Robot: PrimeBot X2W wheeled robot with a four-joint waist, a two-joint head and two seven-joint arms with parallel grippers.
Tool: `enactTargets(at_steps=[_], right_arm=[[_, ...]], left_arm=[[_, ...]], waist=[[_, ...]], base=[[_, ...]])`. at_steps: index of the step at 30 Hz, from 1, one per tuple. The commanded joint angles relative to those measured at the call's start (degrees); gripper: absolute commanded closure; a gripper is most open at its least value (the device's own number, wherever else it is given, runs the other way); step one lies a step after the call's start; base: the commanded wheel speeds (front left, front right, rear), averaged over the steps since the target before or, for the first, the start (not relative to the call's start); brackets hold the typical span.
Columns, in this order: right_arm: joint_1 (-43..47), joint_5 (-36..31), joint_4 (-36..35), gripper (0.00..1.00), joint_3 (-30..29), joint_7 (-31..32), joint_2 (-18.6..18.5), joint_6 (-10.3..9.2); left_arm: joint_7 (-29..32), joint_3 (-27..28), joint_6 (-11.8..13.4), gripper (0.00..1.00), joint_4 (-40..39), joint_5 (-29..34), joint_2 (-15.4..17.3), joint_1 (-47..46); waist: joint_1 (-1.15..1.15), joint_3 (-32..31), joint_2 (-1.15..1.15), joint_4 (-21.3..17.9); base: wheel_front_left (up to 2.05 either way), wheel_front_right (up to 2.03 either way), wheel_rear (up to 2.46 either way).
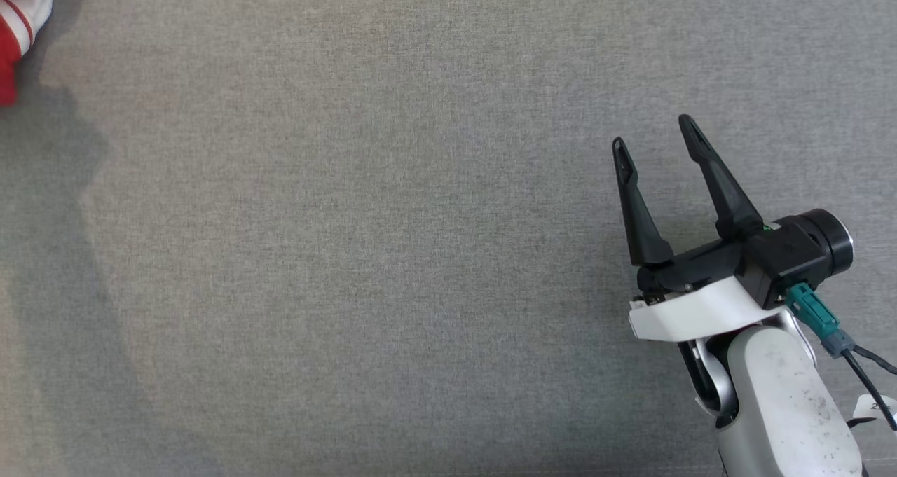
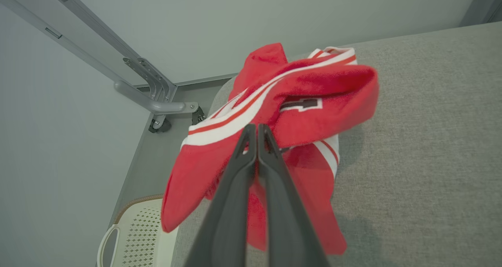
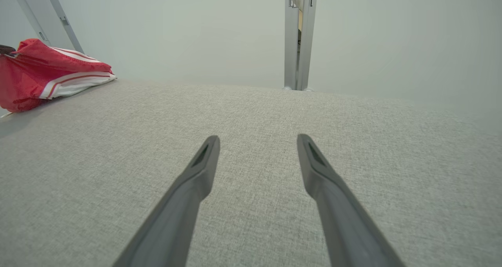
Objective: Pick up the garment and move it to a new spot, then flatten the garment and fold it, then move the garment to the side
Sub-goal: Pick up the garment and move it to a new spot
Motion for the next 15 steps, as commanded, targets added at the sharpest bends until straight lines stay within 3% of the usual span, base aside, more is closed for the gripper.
enactTargets(at_steps=[1, 8, 15], right_arm=[[0.3, 1.1, 0.9, 0.00, 0.0, -0.7, 0.0, -0.09], [2.1, 4.6, 5.3, 0.00, -0.4, -2.2, 0.0, -0.09], [4.6, 7.2, 7.8, 0.00, -2.3, -2.7, 0.0, -0.09]], left_arm=[[0.3, -1.3, -0.1, 1.00, -1.0, -0.6, 1.3, -0.9], [2.4, -8.3, -0.1, 1.00, -8.2, -3.6, 3.3, -1.3], [6.1, -15.6, -0.1, 1.00, -20.4, -7.9, 4.1, 0.5]], waist=[[-0.01, -6.1, 0.00, -2.1], [-0.01, -14.5, 0.00, -4.4], [-0.01, -21.3, 0.00, -7.9]], base=[[0.00, 0.00, 0.00], [0.00, 0.00, 0.00], [0.00, 0.00, 0.00]])
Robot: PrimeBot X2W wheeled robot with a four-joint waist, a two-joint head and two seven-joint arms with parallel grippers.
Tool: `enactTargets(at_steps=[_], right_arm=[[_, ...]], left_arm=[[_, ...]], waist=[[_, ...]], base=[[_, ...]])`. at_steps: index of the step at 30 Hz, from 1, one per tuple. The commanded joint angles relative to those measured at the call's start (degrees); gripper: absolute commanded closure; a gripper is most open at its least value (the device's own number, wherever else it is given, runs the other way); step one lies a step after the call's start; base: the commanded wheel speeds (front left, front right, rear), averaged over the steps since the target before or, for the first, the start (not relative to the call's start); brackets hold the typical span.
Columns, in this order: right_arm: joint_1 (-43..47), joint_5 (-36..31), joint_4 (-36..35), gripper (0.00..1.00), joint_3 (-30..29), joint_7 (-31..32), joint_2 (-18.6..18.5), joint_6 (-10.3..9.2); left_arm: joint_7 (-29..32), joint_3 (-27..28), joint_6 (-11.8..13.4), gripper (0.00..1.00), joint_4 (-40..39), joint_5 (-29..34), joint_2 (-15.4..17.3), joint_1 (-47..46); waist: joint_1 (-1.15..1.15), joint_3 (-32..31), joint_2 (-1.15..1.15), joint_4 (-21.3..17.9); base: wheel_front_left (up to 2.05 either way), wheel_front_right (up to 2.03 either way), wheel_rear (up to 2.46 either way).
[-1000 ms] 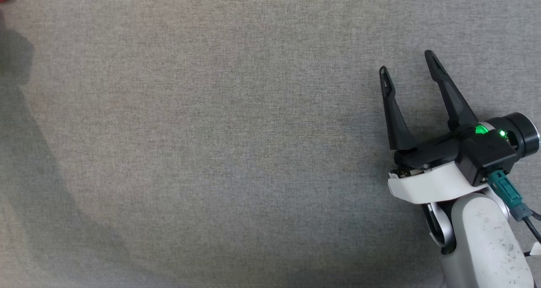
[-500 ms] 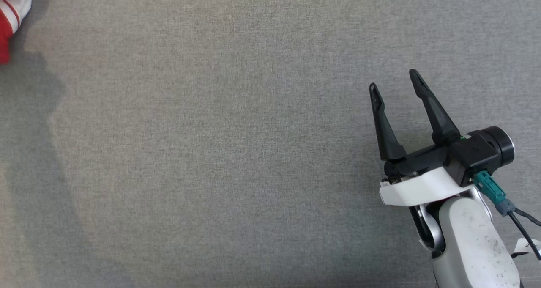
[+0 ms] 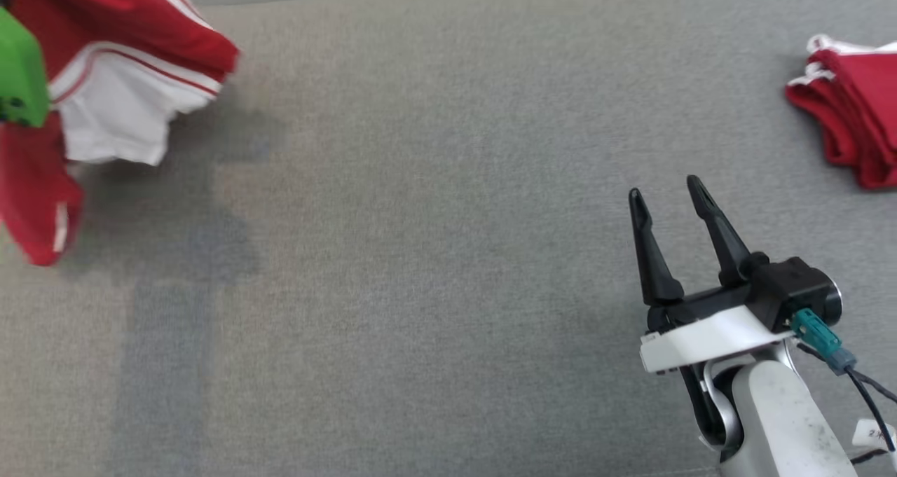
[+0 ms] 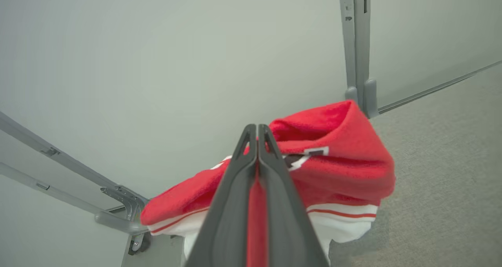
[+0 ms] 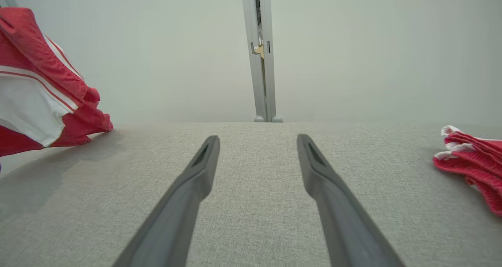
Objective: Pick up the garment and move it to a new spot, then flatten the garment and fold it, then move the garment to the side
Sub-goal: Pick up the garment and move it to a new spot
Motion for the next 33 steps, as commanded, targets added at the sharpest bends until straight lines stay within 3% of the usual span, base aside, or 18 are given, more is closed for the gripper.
enactTargets(at_steps=[1, 7, 11, 15, 19, 22, 26, 27, 33], right_arm=[[1.3, 0.5, 0.2, 0.00, -0.6, -0.4, 0.0, -0.09], [3.3, 1.4, -0.4, 0.00, -2.9, -0.4, 0.0, -0.09], [3.7, 1.8, -0.6, 0.00, -3.2, -0.4, 0.0, -0.09], [3.2, 2.4, -0.6, 0.00, -2.7, -0.4, 0.0, -0.09], [2.4, 3.2, -0.5, 0.00, -1.9, -0.4, 0.0, -0.09], [2.2, 3.5, -0.4, 0.00, -1.7, -0.3, 0.0, -0.09], [2.2, 3.6, -0.3, 0.00, -1.9, -0.3, 0.0, -0.09], [2.1, 3.5, -0.4, 0.00, -2.3, -0.3, 0.0, -0.09], [2.3, 2.7, -0.3, 0.00, -3.1, -0.3, 0.0, -0.09]], left_arm=[[0.5, -1.1, -0.1, 1.00, -2.3, -1.0, 0.3, 1.0], [2.0, -5.5, -0.1, 1.00, -12.9, -5.8, -3.5, 3.0], [0.7, -8.1, 0.1, 1.00, -16.5, -7.8, -8.7, 6.7], [-2.2, -10.5, 1.5, 1.00, -15.1, -8.9, -14.1, 12.0], [-6.5, -12.7, 2.8, 1.00, -8.4, -10.0, -19.8, 18.6], [-9.6, -14.1, 3.3, 0.82, -3.0, -10.0, -23.0, 22.3], [-13.1, -15.7, 2.8, 0.51, 3.2, -9.4, -25.8, 24.8], [-14.7, -15.9, 2.6, 0.00, 5.2, -9.1, -26.8, 24.8], [-19.8, -15.9, 3.1, 0.00, 7.7, -8.0, -28.7, 23.0]], waist=[[0.00, -6.2, 0.00, -4.5], [0.00, -7.3, 0.00, -7.6], [0.00, -6.8, 0.00, -9.4], [0.00, -6.1, 0.00, -10.7], [0.00, -5.1, 0.00, -12.0], [0.00, -4.5, 0.00, -12.7], [0.00, -4.1, 0.00, -13.0], [0.00, -3.8, 0.00, -12.7], [0.00, -4.5, 0.00, -11.0]], base=[[0.00, 0.00, 0.00], [0.00, 0.00, 0.00], [0.00, 0.00, 0.00], [0.00, 0.00, 0.00], [0.00, 0.00, 0.00], [0.00, 0.00, 0.00], [0.00, 0.00, 0.00], [0.00, 0.00, 0.00], [0.00, 0.00, 0.00]])
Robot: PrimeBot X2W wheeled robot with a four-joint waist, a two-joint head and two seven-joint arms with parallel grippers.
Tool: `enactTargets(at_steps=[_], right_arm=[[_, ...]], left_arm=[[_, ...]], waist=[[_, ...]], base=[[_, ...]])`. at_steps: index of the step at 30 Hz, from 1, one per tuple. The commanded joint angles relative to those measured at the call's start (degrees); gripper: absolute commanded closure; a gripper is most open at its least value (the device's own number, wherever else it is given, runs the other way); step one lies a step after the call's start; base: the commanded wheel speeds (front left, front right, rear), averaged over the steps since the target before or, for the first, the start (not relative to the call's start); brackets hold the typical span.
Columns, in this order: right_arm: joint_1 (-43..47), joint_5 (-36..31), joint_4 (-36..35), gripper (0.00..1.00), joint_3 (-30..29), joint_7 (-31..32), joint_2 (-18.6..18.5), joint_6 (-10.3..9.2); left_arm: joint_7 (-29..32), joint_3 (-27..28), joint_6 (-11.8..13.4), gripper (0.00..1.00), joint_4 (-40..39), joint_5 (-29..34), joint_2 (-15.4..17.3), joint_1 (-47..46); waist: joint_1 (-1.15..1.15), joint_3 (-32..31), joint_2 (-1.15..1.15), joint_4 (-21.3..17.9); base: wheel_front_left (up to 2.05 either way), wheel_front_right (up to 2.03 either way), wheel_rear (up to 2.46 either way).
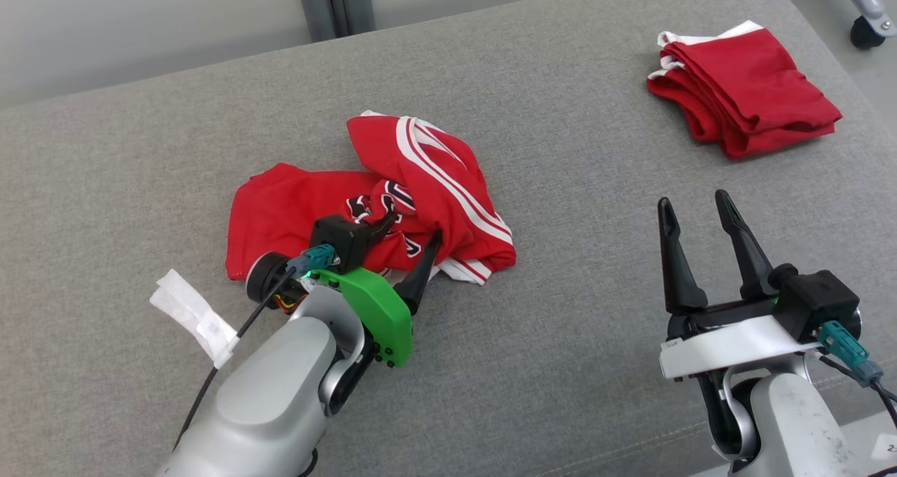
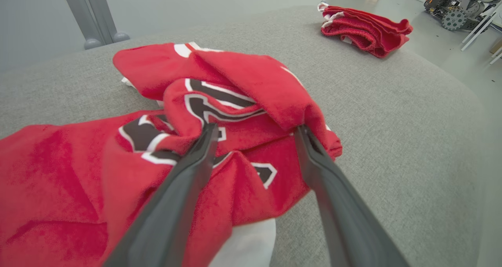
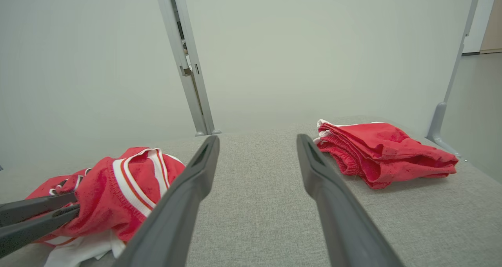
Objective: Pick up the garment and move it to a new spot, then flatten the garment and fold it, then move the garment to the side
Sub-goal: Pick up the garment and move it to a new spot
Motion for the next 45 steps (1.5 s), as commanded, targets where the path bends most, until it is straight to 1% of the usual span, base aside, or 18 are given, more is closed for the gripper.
enactTargets(at_steps=[1, 3, 6, 12, 14, 18, 23, 27, 30, 36, 39, 45], right_arm=[[-0.1, -0.4, 0.1, 0.00, -0.1, -0.2, 0.0, -0.09], [-0.1, -0.4, 0.2, 0.00, 0.0, -0.2, 0.0, -0.09], [0.1, -0.8, 0.4, 0.00, 0.0, -0.2, 0.0, -0.09], [0.2, -2.7, 0.9, 0.00, -0.3, -0.2, -0.1, -0.09], [-0.3, -3.7, 1.3, 0.00, -0.7, -0.2, -0.1, -0.09], [-0.9, -5.4, 2.5, 0.00, -1.6, -0.2, 0.0, -0.09], [-0.5, -6.4, 3.9, 0.00, -2.7, -0.2, 0.0, -0.09], [1.8, -5.3, 4.6, 0.00, -2.8, -0.2, -0.1, -0.09], [3.9, -4.5, 5.0, 0.00, -2.9, -0.2, 0.0, -0.09], [6.8, -1.5, 5.4, 0.00, -0.7, -0.2, 0.0, -0.09], [6.8, -0.8, 5.9, 0.00, 1.0, -0.2, -0.1, -0.09], [6.0, -0.8, 7.4, 0.00, 2.0, -0.2, -0.1, -0.09]], left_arm=[[-1.2, -0.1, 0.4, 0.00, 0.3, 0.8, -0.2, -0.8], [-2.9, 0.0, 0.8, 0.00, 0.1, 1.2, -0.5, -1.1], [-5.4, 1.6, 2.4, 0.00, -0.7, 1.7, -0.5, -0.8], [-7.2, 6.2, 5.4, 0.00, -4.6, 2.3, 0.5, 2.1], [-7.2, 9.1, 6.8, 0.00, -7.8, 3.1, 0.8, 4.1], [-7.2, 14.9, 8.2, 0.00, -13.4, 4.2, 1.9, 9.6], [-7.2, 22.9, 10.6, 0.00, -20.6, 7.6, 2.9, 19.1], [-7.2, 29.6, 11.6, 0.00, -26.5, 11.5, 2.3, 27.4], [-7.2, 34.1, 11.8, 0.00, -29.0, 13.5, 0.2, 33.2], [-7.2, 39.7, 10.2, 0.00, -30.4, 17.7, -2.6, 40.1], [-7.2, 41.5, 9.1, 0.00, -30.1, 18.7, -3.6, 41.3], [-7.2, 43.7, 7.3, 0.00, -29.2, 20.6, -5.0, 41.7]], waist=[[0.00, -0.5, 0.00, 1.0], [0.00, -0.9, 0.00, 1.5], [0.00, -1.5, 0.00, 2.3], [0.00, -2.7, 0.00, 3.8], [0.00, -3.1, 0.00, 4.3], [0.00, -4.2, 0.00, 5.0], [0.00, -5.9, 0.00, 5.5], [0.00, -7.6, 0.00, 6.0], [0.00, -8.8, 0.00, 6.6], [0.00, -9.9, 0.00, 7.3], [0.00, -10.2, 0.00, 7.4], [0.00, -10.7, 0.00, 7.8]], base=[[0.00, 0.00, 0.00], [0.00, 0.00, 0.00], [0.00, 0.00, 0.00], [0.00, 0.00, 0.00], [0.00, 0.00, 0.00], [0.00, 0.00, 0.00], [0.00, 0.00, 0.00], [0.00, 0.00, 0.00], [0.00, 0.00, 0.00], [0.00, 0.00, 0.00], [0.00, 0.00, 0.00], [0.00, 0.00, 0.00]])
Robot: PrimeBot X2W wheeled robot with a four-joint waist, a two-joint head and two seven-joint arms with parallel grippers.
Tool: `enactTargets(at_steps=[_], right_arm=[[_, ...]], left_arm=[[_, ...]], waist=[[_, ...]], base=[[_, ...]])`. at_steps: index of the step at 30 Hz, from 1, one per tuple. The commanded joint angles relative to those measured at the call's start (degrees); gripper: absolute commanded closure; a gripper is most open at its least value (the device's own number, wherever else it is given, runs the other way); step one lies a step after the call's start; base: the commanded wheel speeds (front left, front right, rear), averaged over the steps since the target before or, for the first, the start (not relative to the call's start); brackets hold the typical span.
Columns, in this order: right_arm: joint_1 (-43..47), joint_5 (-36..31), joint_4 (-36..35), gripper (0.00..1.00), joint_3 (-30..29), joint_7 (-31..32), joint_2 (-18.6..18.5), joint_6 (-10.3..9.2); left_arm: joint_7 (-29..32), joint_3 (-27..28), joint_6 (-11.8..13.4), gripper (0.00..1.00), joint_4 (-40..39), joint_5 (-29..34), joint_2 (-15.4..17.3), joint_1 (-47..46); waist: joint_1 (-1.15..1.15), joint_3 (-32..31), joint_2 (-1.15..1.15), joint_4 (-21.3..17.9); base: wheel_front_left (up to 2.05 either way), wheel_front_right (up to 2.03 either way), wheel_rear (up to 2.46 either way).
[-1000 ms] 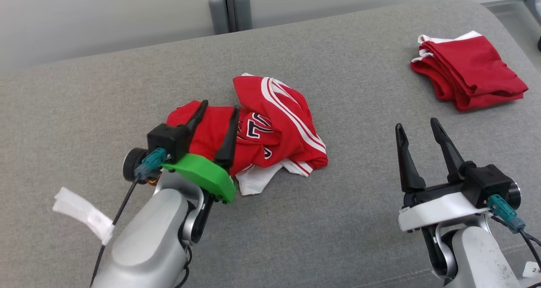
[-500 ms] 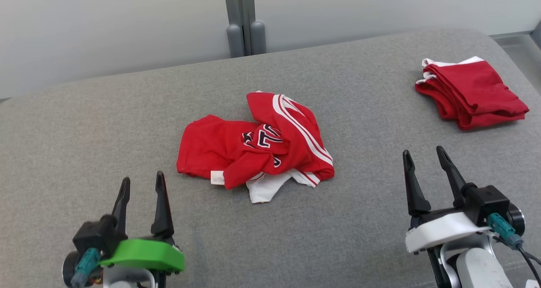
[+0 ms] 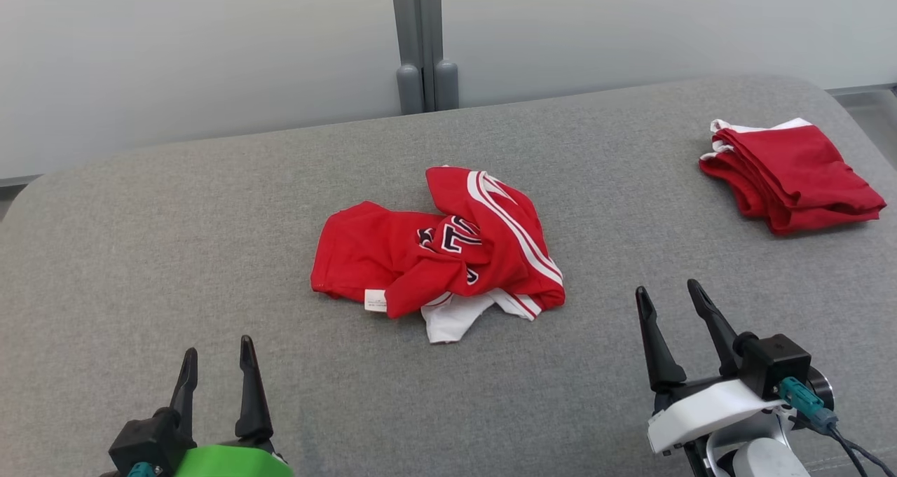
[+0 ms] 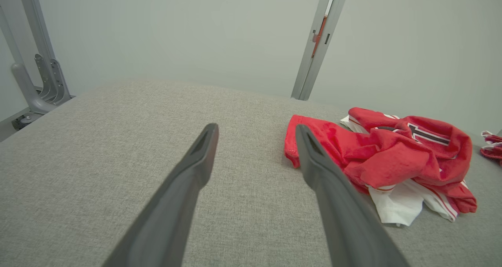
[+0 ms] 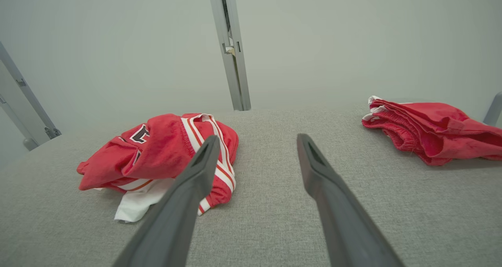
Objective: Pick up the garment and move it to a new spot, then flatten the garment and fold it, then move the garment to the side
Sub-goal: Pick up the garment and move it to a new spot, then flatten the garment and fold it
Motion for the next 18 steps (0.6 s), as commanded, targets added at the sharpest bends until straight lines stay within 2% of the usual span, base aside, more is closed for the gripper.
enactTargets(at_steps=[1, 18], right_arm=[[-0.4, -0.2, 0.3, 0.00, 0.1, -0.2, -0.1, -0.09], [-0.5, -0.6, 1.4, 0.00, -0.1, -0.2, -0.1, -0.09]], left_arm=[[0.0, 0.5, -0.5, 0.00, 0.3, 0.7, -0.3, 0.7], [0.0, 1.9, -2.3, 0.00, 1.4, 2.2, -1.2, 0.2]], waist=[[0.00, -0.1, 0.00, 0.1], [0.00, 0.3, 0.00, 0.3]], base=[[0.00, 0.00, 0.00], [0.00, 0.00, 0.00]])
